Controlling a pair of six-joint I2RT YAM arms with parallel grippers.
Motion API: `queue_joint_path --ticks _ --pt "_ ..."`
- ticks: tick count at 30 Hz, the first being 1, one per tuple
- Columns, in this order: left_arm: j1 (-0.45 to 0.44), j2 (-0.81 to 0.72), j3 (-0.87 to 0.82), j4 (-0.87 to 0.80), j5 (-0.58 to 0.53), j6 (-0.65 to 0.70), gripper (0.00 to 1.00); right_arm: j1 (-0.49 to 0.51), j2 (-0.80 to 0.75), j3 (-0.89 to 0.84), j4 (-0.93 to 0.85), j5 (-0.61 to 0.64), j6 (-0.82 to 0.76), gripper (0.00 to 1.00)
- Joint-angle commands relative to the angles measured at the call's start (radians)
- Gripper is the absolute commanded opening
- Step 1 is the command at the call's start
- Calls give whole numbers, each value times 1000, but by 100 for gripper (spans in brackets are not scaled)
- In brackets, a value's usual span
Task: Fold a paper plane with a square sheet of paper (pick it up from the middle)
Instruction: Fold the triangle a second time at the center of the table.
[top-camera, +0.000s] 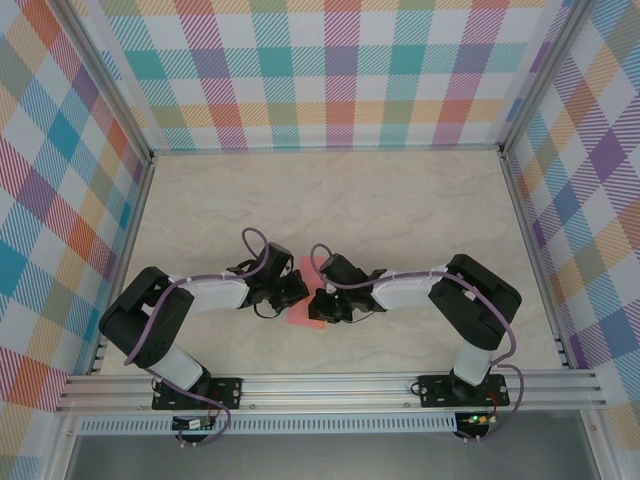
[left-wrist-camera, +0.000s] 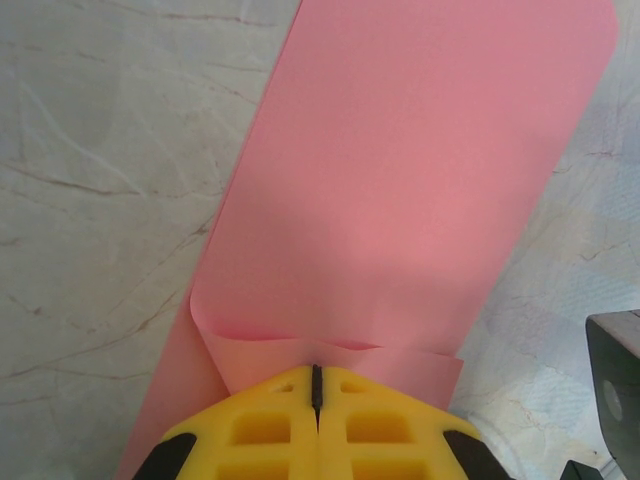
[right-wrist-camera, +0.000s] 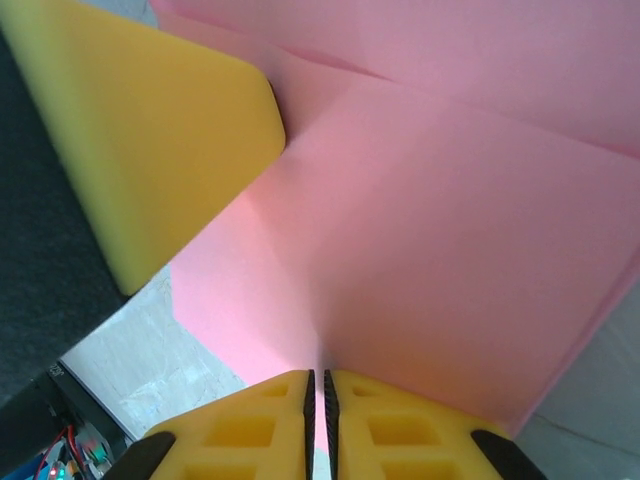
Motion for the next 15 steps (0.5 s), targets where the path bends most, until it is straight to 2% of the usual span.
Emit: queue_joint_path --ticks 1,15 --pt "6 34 -38 -63 -23 14 0 6 -17 -52 -57 -43 35 15" --pt "6 42 -40 -57 -21 14 0 6 -92 -188 1 -61 101 17"
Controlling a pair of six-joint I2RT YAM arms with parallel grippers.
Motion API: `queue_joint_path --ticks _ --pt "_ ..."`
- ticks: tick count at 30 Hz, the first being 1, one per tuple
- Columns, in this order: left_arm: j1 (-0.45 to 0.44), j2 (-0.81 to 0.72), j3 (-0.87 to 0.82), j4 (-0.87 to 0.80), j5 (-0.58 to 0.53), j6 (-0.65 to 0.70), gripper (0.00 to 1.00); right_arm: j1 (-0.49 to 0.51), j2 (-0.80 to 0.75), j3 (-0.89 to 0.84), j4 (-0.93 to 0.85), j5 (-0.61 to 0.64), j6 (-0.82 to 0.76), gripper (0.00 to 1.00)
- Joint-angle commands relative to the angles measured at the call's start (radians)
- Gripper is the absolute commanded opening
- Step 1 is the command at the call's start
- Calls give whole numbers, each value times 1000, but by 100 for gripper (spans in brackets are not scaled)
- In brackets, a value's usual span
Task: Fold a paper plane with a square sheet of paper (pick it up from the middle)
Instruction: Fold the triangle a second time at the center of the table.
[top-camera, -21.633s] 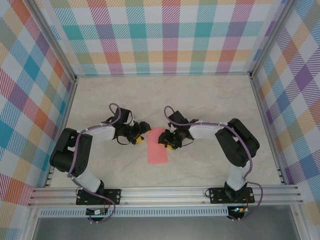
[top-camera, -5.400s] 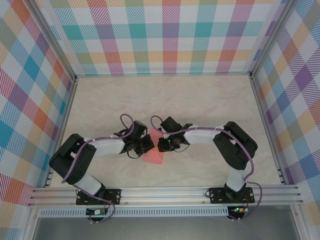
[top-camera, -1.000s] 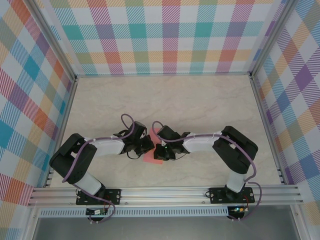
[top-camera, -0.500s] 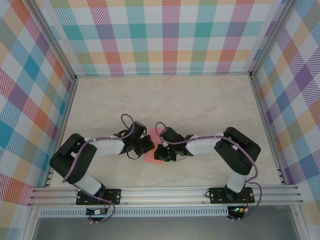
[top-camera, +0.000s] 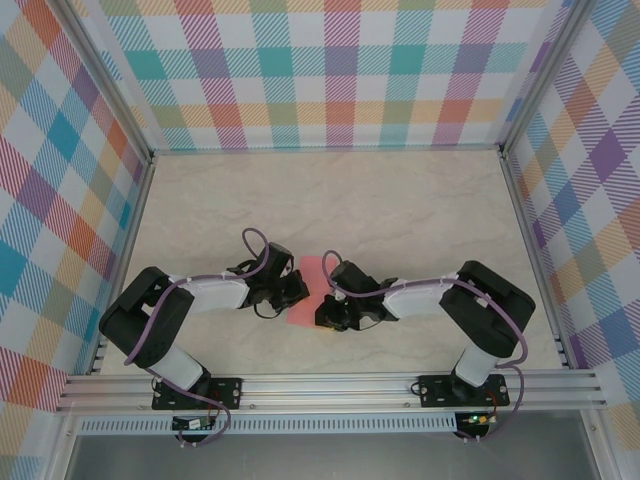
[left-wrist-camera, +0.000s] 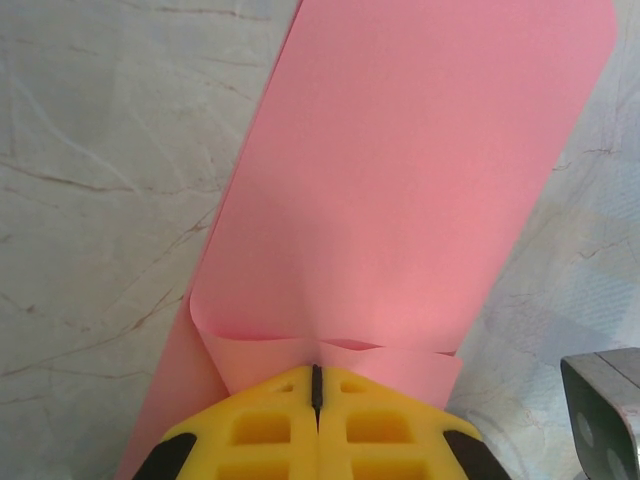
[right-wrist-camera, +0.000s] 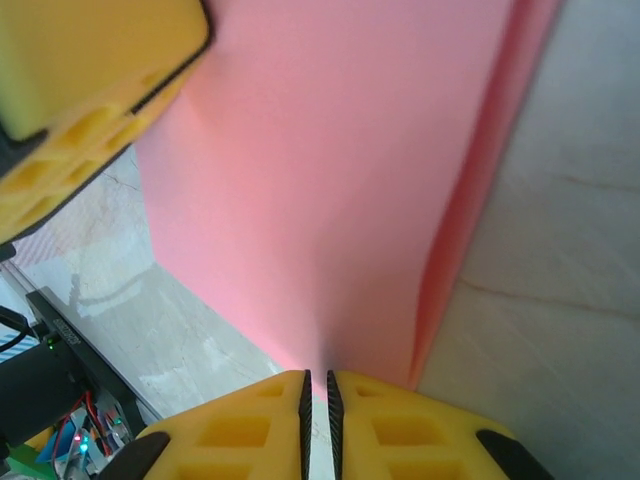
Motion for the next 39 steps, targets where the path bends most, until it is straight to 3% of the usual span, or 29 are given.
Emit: queue_joint_path --ticks 1,9,14,25,39 --pt "6 40 -38 -61 -22 14 0 6 -11 -61 -88 -26 34 17" --pt "6 34 -37 -66 -21 19 0 6 -93 -72 -103 -41 30 14" --pt "6 37 -37 -62 -16 19 0 2 -166 41 -198 -8 -64 13" --pt "6 36 -34 -61 -6 22 0 -11 69 197 -100 -5 -24 11" --pt "6 33 -26 -59 -1 29 0 -36 107 56 -89 -18 -16 12"
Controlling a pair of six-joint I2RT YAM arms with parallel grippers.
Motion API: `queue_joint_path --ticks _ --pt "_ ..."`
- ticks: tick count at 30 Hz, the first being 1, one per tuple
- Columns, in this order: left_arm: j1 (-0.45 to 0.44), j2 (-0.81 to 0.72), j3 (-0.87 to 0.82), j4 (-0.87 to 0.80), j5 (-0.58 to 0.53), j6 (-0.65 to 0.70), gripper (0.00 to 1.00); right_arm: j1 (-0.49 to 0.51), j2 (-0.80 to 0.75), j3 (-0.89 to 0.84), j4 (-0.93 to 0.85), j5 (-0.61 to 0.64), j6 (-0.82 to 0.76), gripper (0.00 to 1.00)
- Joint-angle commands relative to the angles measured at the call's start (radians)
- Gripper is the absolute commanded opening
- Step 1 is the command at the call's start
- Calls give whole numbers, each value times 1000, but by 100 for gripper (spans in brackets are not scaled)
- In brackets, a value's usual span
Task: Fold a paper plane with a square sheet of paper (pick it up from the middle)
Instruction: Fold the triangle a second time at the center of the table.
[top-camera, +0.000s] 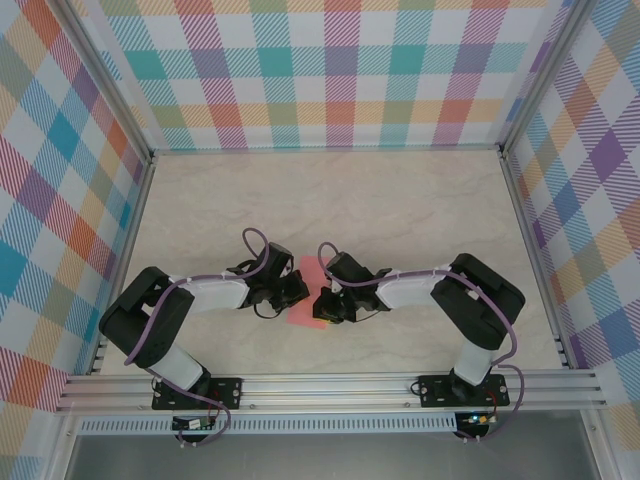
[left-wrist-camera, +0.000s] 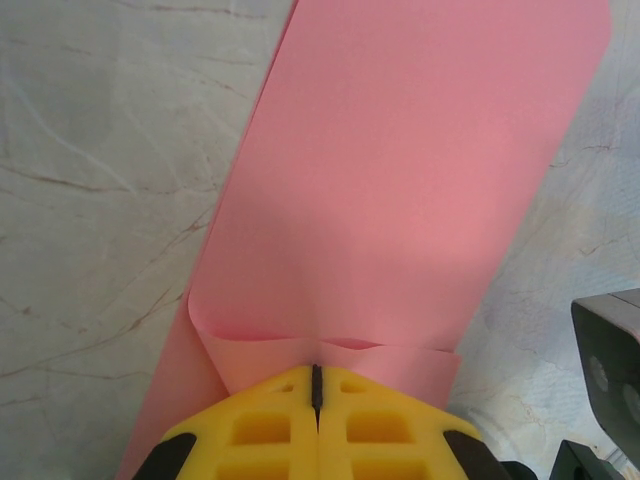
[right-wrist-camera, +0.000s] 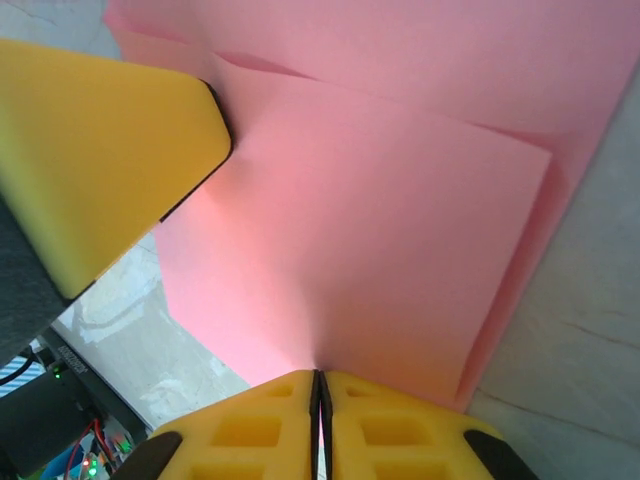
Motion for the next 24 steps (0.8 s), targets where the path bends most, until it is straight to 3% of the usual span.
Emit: queue_joint_path --ticks 1,19,24 --pt "6 34 -24 -56 -2 21 0 -1 34 -55 -14 -10 19 11" --pt "6 -101 4 -67 40 36 6 -1 30 -58 -76 26 22 8" --pt "6 -66 -8 -45 39 50 5 -1 28 -54 -80 26 19 8"
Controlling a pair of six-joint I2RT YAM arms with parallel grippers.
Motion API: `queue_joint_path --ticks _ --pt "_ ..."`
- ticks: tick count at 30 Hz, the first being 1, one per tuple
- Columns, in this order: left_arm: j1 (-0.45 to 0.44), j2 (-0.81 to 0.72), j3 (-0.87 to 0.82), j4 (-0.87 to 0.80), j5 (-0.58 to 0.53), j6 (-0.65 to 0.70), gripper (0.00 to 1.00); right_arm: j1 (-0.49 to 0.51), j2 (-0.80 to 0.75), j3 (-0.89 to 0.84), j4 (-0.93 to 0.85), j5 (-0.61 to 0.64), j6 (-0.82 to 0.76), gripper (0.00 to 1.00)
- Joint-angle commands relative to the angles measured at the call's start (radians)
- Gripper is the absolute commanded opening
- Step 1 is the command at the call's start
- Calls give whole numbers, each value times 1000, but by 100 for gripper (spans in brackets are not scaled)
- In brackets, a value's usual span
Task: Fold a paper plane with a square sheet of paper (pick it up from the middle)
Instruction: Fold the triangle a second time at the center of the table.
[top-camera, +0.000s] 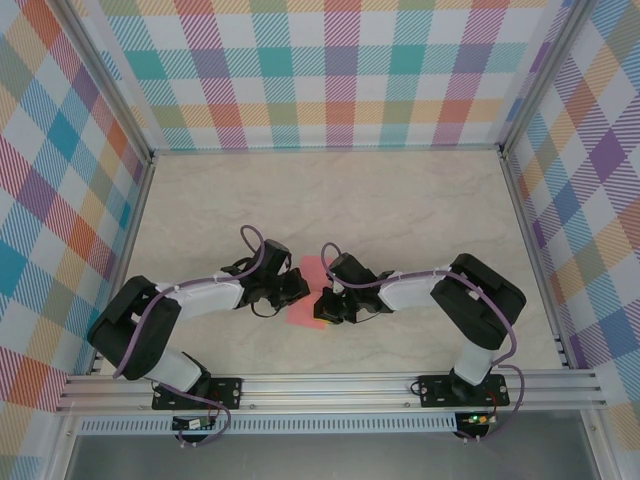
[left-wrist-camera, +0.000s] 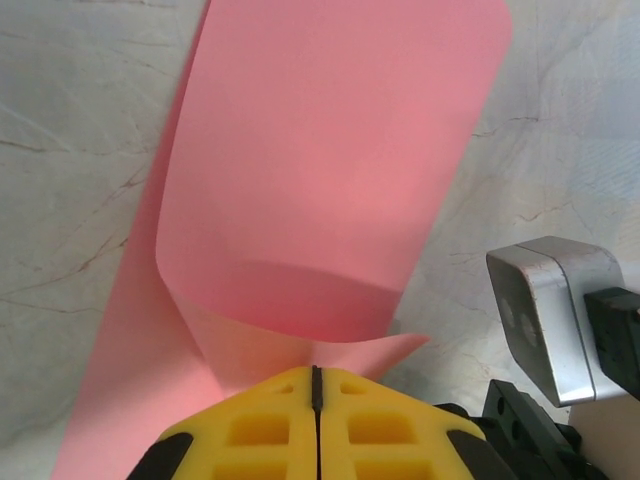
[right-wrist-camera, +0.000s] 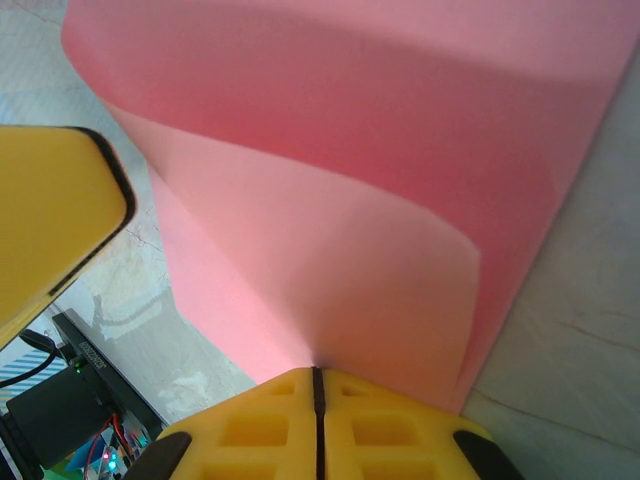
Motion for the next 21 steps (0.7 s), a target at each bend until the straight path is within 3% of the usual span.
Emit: queue_joint_path --ticks 1,10,21 --pt "6 28 -23 21 5 26 5 8 32 -17 -144 48 -8 8" --pt "22 108 -3 -27 -95 53 1 9 32 -10 -181 53 -21 7" --pt "79 110 0 -44 -105 117 1 9 35 -3 -222 61 -32 6"
